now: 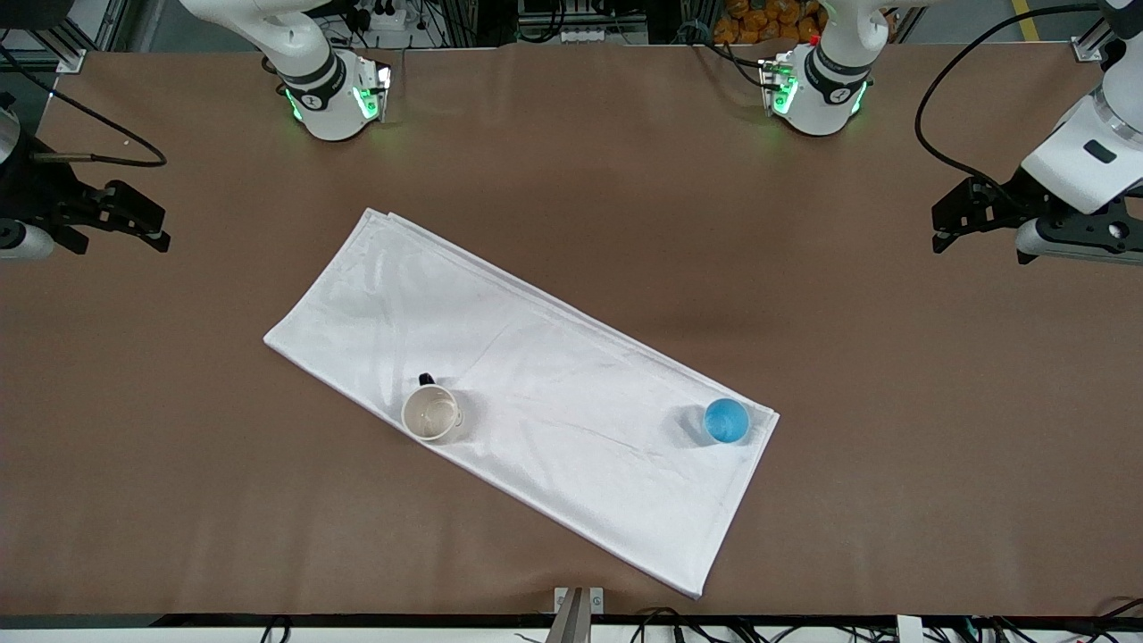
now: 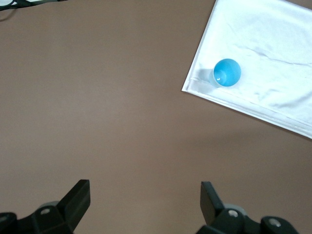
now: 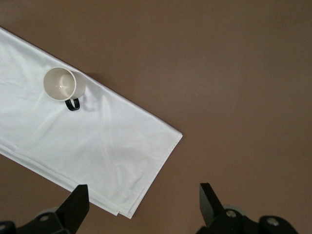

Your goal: Place blue cup into white mug on table

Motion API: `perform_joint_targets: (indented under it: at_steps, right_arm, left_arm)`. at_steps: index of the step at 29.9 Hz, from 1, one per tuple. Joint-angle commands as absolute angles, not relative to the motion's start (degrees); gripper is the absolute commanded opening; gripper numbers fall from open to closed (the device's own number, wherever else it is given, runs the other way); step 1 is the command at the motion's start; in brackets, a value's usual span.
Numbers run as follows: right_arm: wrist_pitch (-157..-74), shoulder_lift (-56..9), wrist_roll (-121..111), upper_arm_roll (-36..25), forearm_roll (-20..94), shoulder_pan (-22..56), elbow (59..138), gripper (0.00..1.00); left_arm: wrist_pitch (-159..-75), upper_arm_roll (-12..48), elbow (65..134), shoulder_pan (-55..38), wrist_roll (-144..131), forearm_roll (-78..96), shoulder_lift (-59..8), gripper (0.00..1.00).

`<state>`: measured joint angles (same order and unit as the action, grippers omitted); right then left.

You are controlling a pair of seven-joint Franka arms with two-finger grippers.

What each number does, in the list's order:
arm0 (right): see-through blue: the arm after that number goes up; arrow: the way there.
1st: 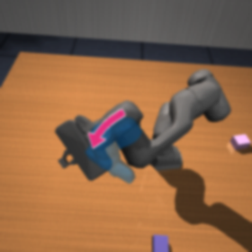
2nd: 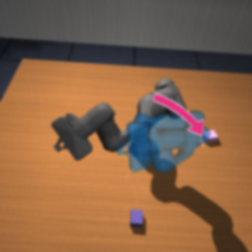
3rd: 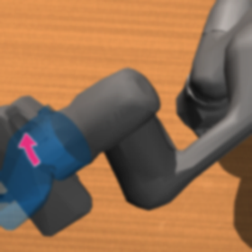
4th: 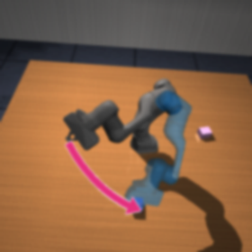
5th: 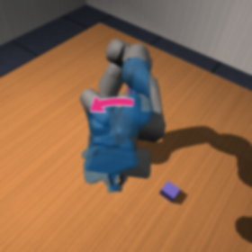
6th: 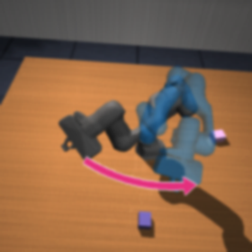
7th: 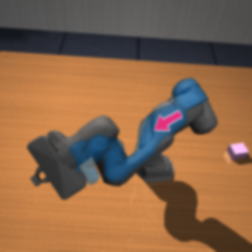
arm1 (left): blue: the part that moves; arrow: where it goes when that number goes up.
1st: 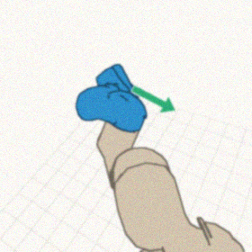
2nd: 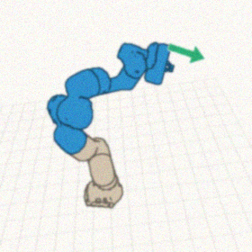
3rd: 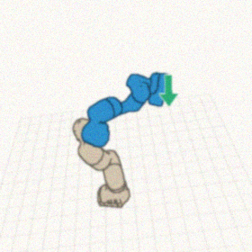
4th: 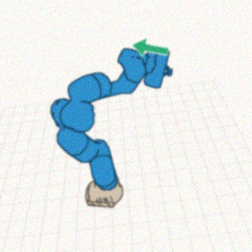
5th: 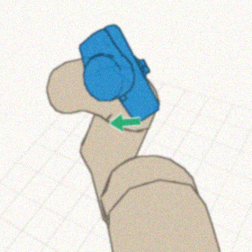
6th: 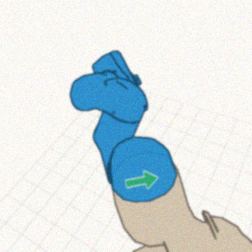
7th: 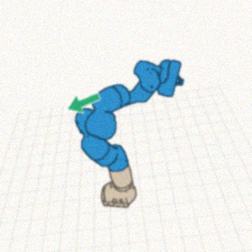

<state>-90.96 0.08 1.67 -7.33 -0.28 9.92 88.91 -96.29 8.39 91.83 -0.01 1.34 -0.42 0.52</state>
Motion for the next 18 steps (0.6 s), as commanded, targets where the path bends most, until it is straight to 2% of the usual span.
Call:
perform_joint_targets:
  at_steps: [1,6,11,18]
  right_arm:
    - [-90.2,-0.1,1.8,-5.6,-0.7,8.4,88.2,1.0]
    - [-90.1,-0.1,1.8,-2.0,-0.5,5.1,88.2,1.0]
    - [-90.3,-0.1,1.9,-2.1,-0.5,5.4,88.2,1.0]
    - [-90.4,-0.2,1.9,-2.1,-0.5,5.4,88.2,1.0]
  left_arm:
    - [-95.4,8.3,90.8,-0.1,1.4,0.1,0.2,1.0]
    - [-95.4,8.3,90.8,-0.1,1.4,0.2,0.2,1.0]
    - [-95.4,8.3,90.8,-0.2,1.2,0.0,-1.0,1.0]
    - [-95.8,8.4,90.8,-0.7,1.1,0.2,-6.1,1.0]
